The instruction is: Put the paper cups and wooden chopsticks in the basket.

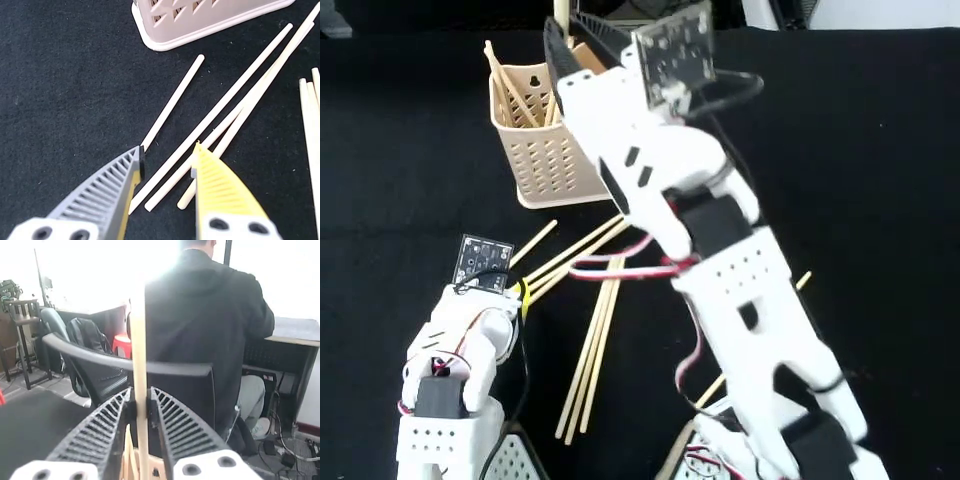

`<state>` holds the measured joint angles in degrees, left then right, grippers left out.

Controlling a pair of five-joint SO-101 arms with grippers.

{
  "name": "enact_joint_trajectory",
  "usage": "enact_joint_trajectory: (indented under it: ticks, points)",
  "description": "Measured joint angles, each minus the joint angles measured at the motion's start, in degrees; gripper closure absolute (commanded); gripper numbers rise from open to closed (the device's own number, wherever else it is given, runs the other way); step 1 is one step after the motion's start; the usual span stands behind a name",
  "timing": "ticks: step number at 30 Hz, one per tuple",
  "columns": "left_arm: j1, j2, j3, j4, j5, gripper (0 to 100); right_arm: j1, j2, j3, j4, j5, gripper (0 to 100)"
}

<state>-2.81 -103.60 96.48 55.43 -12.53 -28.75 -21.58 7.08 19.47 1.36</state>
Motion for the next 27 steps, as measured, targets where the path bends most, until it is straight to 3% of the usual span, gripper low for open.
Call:
enact_joint_trajectory:
  ticks: [11, 19, 24, 27]
  points:
    - [0.0, 0.0, 0.0, 0.0, 0.0, 82, -0.9, 16.8, -13.9, -0.3, 0.0, 98.6]
    - [0.0, 0.0, 0.0, 0.0, 0.0, 82, -1.1, 28.7, -15.9, -0.3, 0.0, 97.6]
    - [0.0, 0.0, 0.0, 0.0, 0.0, 82, -1.1, 28.4, -16.3, 5.9, 0.0, 77.3]
    - [0.0, 0.0, 0.0, 0.0, 0.0, 82, -1.1, 27.8, -18.4, 14.5, 0.0, 77.6]
